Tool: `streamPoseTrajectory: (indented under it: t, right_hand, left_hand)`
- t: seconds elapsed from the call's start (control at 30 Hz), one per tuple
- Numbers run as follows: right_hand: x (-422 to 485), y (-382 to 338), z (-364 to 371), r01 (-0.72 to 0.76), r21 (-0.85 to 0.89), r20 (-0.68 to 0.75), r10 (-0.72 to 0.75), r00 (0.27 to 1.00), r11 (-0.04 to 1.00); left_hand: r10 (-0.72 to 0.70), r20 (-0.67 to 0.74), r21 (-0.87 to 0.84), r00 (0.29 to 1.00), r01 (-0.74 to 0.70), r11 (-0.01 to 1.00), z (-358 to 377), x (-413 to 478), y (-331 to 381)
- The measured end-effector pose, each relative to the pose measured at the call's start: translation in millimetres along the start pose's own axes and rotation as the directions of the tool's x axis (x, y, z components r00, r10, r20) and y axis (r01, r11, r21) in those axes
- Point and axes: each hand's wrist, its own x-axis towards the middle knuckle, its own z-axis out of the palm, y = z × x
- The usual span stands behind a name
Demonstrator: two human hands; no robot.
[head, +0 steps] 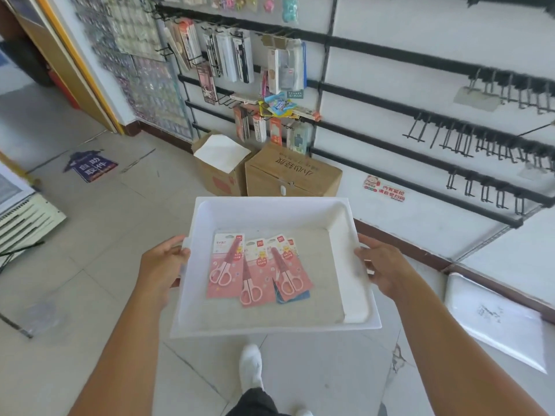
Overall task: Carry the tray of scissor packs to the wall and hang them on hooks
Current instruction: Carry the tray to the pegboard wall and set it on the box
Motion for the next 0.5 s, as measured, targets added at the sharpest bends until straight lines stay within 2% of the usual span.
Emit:
streamPoseTrajectory:
  t: [0.17,0.33,0.5]
  right_hand:
    - [88,-45,32,0.003,0.042,-0.021,-0.002,1.0,0.999]
    - [162,-87,67,0.018,0.091,-0.055,-0.013,0.998,0.996]
    - [219,-123,81,0.026,0.15,-0.083,-0.013,0.996,0.988]
  left_hand:
    - [0.037,0.05,0.008,0.998,-0.038,0.999,37,113,41]
    - [0.139,0.031,0.054,0.99,-0.14,0.989,85,215,90]
    - [0.111,0.161,0.123,0.981,-0.131,0.984,120,304,139]
